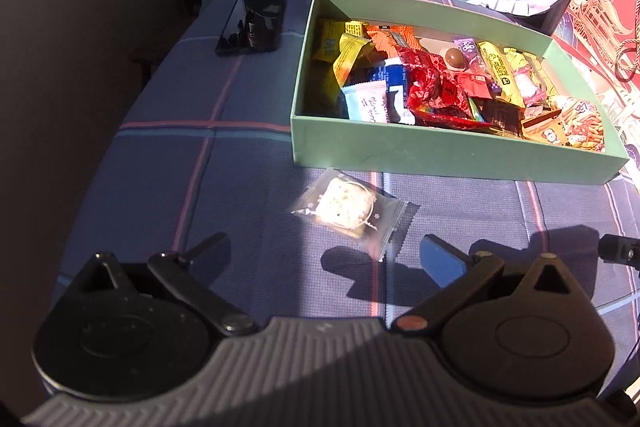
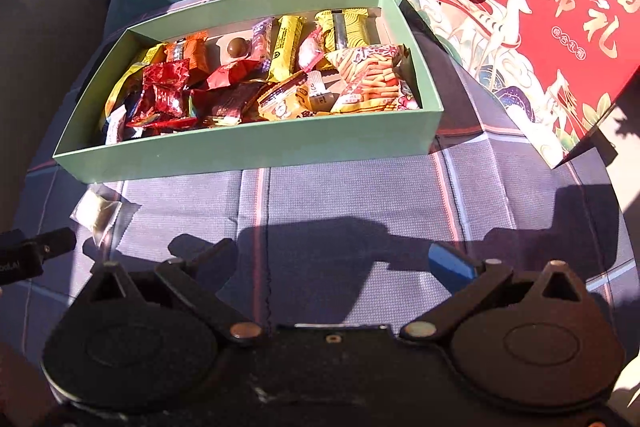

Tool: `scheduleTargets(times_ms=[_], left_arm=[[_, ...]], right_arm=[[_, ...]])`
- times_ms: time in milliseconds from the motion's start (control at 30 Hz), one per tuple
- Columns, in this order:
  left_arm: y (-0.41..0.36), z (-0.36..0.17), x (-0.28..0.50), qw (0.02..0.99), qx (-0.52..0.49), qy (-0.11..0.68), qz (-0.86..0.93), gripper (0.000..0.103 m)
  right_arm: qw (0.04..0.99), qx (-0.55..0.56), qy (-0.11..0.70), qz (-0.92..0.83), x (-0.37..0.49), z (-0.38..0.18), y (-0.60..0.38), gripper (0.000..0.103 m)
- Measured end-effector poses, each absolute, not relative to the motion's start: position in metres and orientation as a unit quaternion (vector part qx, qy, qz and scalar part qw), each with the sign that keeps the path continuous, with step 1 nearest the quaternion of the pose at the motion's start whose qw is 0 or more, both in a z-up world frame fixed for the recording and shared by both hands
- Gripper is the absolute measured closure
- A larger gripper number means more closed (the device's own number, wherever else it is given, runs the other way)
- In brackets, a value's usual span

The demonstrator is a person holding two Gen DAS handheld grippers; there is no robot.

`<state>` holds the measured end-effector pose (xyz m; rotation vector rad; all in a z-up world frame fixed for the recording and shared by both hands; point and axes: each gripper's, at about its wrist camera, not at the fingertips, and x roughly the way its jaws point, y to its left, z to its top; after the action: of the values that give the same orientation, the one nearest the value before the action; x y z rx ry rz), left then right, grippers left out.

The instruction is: Organize snacks

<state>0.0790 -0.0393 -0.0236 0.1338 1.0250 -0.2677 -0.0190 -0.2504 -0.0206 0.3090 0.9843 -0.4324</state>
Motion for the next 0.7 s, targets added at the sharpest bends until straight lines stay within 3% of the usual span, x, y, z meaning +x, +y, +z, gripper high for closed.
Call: scheduleTargets(times_ms=[700], left_arm=[[-0.056, -0.007, 0.088, 0.865, 0.073, 0.481, -0.124, 0.0]], right_arm=[[0.848, 0.141, 0.461, -0.219, -0.025, -0.011, -0.251, 0.0]])
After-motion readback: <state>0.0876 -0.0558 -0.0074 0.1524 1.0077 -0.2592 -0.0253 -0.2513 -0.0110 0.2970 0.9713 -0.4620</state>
